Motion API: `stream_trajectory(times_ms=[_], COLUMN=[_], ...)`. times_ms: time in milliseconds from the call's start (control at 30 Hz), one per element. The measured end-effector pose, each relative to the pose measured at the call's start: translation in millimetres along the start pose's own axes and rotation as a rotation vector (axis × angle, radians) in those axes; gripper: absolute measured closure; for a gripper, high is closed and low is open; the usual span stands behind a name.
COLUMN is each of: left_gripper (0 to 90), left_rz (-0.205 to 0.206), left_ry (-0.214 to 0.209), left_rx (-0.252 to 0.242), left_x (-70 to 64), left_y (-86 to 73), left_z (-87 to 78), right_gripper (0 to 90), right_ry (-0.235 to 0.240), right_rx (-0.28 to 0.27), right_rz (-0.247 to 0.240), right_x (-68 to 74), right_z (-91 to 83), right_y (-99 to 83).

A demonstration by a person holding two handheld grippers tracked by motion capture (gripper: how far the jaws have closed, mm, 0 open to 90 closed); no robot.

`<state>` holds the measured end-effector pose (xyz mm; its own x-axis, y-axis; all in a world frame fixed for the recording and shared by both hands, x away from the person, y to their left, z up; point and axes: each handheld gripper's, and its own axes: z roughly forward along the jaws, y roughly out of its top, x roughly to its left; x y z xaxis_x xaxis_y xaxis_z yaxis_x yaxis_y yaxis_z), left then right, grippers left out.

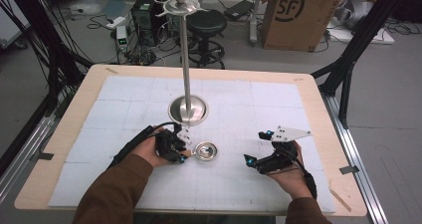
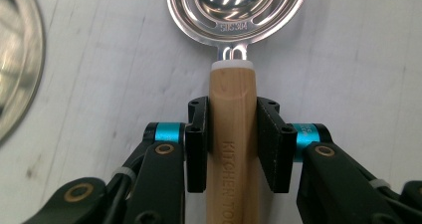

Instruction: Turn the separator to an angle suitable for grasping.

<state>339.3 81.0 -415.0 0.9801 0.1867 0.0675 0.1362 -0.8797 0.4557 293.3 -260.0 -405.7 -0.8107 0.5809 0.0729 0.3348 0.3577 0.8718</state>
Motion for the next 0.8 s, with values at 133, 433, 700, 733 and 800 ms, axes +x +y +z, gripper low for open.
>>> stream_trajectory(times_ms=[133,433,700,733,800], left_gripper=[68.4,68.4,68.4,68.3,68.3], left_rz=[0.025,0.049,0.064,0.065,0.067], left_ry=[-0.007,-0.033,-0.041,-0.043,-0.043], left_rx=[0.001,-0.016,-0.029,-0.026,-0.027], left_x=[-3.1,-4.8,-8.1,-8.5,-9.1], left_y=[15.3,43.1,60.1,61.7,64.4], left_z=[7.9,23.0,33.1,34.1,35.6], right_gripper=[0.4,0.4,0.4,0.4,0.4], right_ry=[0.001,0.001,0.005,0.006,0.006], right_rx=[-0.005,-0.016,-0.015,-0.014,-0.015], right_rz=[0.006,0.006,0.019,0.019,0.012], right_x=[-0.2,-1.8,-2.3,-2.3,-2.7], right_z=[-1.3,-3.8,-3.1,-3.0,-2.7], right_y=[0.1,0.2,-0.1,-0.1,-0.2])
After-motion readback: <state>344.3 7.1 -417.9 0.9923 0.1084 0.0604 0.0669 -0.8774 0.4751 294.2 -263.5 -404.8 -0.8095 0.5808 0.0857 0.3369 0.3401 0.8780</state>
